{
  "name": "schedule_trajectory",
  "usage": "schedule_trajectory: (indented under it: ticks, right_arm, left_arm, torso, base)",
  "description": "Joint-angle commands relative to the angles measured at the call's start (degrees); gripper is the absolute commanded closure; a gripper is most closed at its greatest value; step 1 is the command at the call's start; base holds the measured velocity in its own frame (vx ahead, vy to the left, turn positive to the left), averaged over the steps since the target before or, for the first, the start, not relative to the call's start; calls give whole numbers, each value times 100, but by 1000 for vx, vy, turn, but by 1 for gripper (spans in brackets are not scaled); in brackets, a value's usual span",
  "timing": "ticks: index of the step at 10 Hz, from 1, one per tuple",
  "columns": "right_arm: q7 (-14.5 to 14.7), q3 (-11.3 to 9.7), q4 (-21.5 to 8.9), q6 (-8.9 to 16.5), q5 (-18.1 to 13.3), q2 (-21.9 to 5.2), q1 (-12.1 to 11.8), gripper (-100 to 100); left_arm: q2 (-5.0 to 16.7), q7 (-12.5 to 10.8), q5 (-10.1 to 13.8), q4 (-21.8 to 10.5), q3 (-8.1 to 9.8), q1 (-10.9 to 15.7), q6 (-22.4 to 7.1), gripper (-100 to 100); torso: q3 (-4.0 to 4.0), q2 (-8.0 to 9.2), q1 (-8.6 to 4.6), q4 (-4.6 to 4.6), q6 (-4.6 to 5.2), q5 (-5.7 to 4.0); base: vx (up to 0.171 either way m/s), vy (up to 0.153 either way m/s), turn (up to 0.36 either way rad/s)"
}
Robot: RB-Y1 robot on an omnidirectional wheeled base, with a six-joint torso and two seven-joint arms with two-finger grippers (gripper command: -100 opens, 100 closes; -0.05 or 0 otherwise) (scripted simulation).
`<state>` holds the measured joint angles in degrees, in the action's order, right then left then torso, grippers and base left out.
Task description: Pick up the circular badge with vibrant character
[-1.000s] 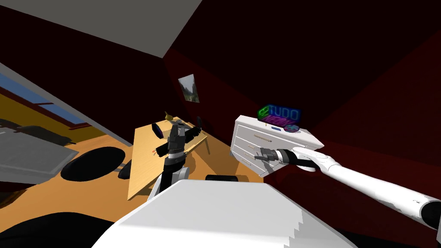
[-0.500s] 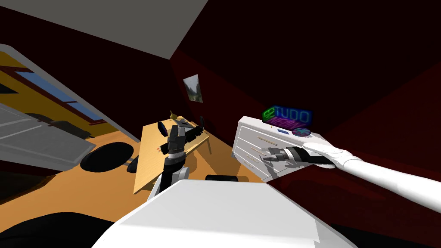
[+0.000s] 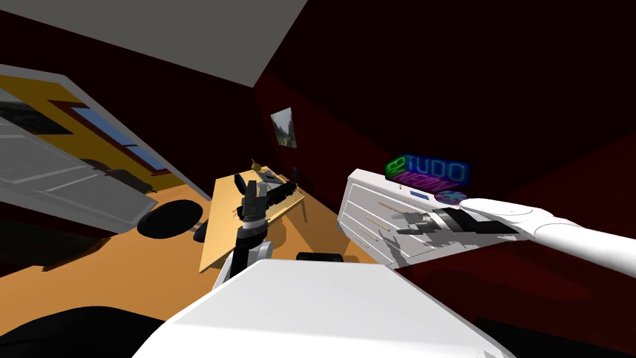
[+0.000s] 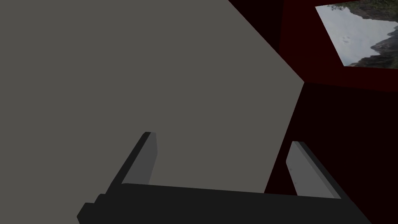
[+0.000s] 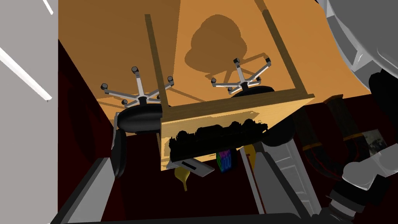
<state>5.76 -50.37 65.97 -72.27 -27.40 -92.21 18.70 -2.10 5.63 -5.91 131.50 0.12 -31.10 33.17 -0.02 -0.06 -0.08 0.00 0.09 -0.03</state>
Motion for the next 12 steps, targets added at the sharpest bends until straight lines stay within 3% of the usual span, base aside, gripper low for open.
schedule_trajectory:
  ticks: [1, 2, 3, 4, 5, 6, 8, 9, 11, 12]
  right_arm:
    - [14, -254, -286, -232, -198, -286, 280, -100]
    - [14, -254, -289, -232, -198, -428, 280, -100]
    - [22, -496, -539, -412, -410, -597, 542, -100]
    - [22, -496, -539, -412, -410, -774, 542, -100]
    - [22, -496, -539, -412, -410, -774, 542, -100]
    - [25, -727, -778, -584, -622, -981, 800, -100]
    - [25, -727, -778, -584, -622, -1103, 800, -100]
    - [23, -948, -1005, -748, -835, -1300, 1050, -100]
    - [23, -948, -1005, -748, -835, -1411, 1050, -100]
    - [17, -1154, -1221, -903, -1045, -1634, 1293, -100]
  left_arm:
    - [0, 0, 0, 0, 0, 0, 0, 0]
    - [0, 0, 0, 0, 0, 1, 0, 0]
    - [0, 0, 0, 0, 0, 0, 0, 0]
    - [0, 0, 0, 0, 0, 0, 0, 0]
    - [0, 0, 0, 0, 0, 0, 0, 0]
    - [0, 0, 0, 0, 0, 0, 0, 0]
    - [0, 0, 0, 0, 0, 0, 0, 0]
    - [0, 0, 0, 0, 0, 0, 0, 0]
    - [0, 0, 0, 0, 0, 0, 0, 0]
    - [0, 0, 0, 0, 0, 0, 0, 0]
  torso:
    - [0, 0, 0, 0, 0, 0]
    - [-1, -2, 0, 0, -6, 2]
    - [-1, -2, -3, 0, -1, 0]
    - [-3, -5, -1, -1, -4, 1]
    - [-3, -6, -3, -1, -1, -1]
    - [1, 1, 0, 0, 0, -1]
    - [0, -1, -2, 0, -1, -1]
    - [2, 3, 1, 1, 1, -2]
    - [0, 0, -2, 0, 0, -1]
    - [2, 4, 0, 1, 1, -2]
  base:
    - [25, -13, 185]
    - [27, -23, 96]
    - [39, -16, 149]
    - [36, -21, 85]
    - [15, -11, -6]
    - [20, -14, 150]
    - [20, -16, 43]
    - [26, -16, 124]
    - [19, -18, 48]
    - [25, -16, 140]
